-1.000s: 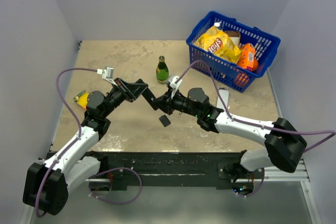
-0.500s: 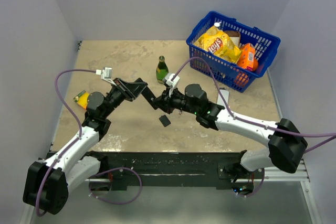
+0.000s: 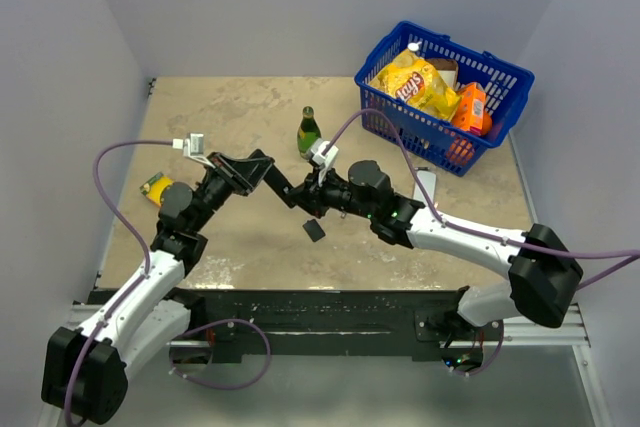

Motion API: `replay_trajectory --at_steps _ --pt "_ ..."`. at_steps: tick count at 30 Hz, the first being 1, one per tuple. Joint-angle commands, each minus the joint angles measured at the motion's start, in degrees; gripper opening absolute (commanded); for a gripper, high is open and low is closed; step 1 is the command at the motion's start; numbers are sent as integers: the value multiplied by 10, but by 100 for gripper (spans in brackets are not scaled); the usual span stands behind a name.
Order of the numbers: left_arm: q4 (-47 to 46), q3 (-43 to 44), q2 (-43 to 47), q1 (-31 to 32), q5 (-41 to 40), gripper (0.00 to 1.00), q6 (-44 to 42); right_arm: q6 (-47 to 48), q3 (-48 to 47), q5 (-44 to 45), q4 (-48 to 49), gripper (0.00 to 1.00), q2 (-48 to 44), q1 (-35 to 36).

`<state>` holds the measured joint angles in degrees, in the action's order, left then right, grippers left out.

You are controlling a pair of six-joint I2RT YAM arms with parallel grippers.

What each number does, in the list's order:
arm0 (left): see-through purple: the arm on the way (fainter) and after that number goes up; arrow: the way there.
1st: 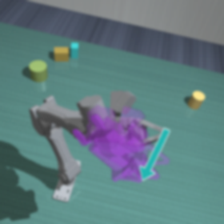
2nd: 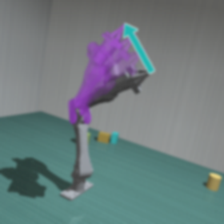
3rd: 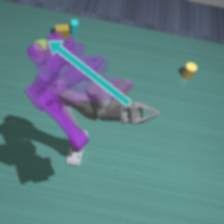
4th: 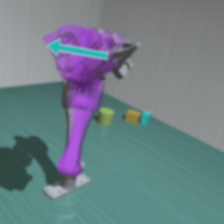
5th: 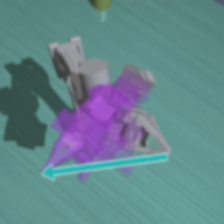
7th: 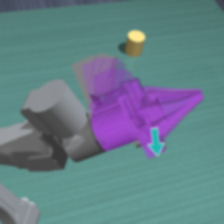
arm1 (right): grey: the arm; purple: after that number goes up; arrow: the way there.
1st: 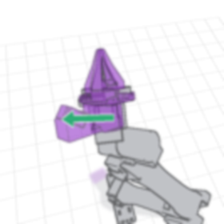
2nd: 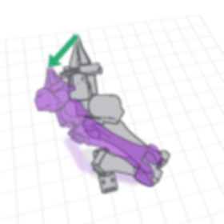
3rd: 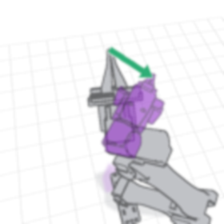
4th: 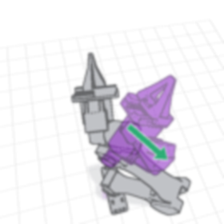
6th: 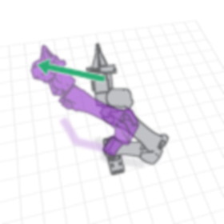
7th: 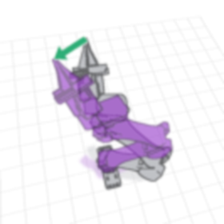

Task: Load the batteries into the remote control
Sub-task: Load the battery into the remote control.

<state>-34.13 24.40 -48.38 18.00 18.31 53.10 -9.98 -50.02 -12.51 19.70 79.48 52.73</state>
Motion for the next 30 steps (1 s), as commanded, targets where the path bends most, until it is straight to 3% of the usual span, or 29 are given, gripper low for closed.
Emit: replay_trajectory --at_steps 1,15,30 --pt "-132 6 17 4 -13 0 81 -1 6 -1 -53 4 16 7" --pt "-161 -9 -24 5 43 0 96 -1 -23 10 -55 12 34 11" --pt "-175 -28 -36 5 45 0 118 -13 -32 35 -56 22 41 11"
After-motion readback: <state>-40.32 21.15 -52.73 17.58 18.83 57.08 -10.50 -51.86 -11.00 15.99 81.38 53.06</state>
